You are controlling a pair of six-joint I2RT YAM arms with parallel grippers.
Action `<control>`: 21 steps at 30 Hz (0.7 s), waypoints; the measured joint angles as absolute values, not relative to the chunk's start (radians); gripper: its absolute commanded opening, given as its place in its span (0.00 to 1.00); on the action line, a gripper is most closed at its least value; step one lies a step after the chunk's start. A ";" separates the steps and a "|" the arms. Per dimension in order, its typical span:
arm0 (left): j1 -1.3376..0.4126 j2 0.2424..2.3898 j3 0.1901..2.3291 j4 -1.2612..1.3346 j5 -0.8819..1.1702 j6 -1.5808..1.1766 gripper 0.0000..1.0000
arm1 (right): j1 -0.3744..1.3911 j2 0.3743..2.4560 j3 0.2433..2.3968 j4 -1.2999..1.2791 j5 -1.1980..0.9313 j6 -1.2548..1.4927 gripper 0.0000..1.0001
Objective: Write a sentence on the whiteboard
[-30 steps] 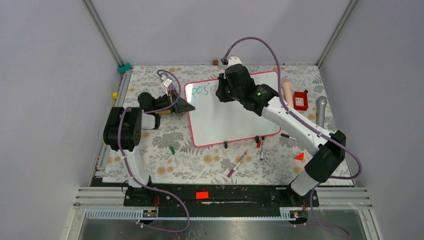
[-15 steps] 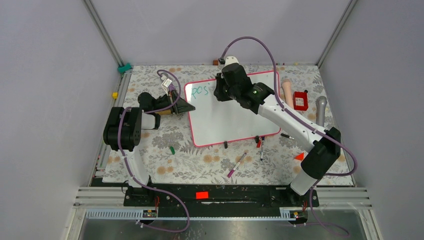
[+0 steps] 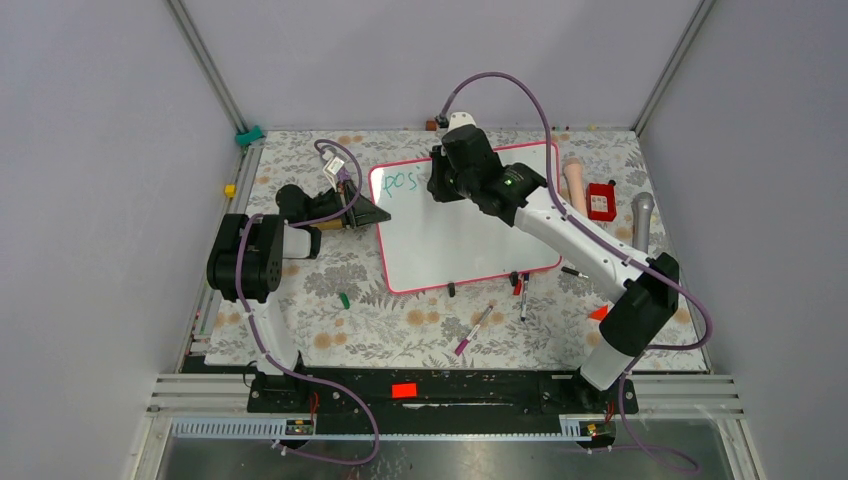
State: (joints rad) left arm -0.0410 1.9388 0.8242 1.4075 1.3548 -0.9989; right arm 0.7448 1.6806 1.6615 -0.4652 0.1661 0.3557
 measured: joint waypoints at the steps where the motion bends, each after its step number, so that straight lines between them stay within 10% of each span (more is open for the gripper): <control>1: -0.041 1.939 0.824 1.407 1.354 -0.999 0.00 | 0.745 1.680 1.656 -0.465 0.165 0.356 0.00; 14: -0.041 1.939 0.824 1.402 1.353 -0.999 0.01 | 0.745 1.638 1.568 -0.466 0.137 0.365 0.00; 21: -0.049 1.939 0.824 1.409 1.380 -0.991 0.45 | 0.743 1.628 1.568 -0.466 0.136 0.373 0.00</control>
State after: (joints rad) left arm -0.0486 1.9392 0.8242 1.4094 1.3796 -0.9905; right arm 0.7433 1.6283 1.5681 -0.4664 0.1360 0.3729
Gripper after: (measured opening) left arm 0.268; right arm 0.158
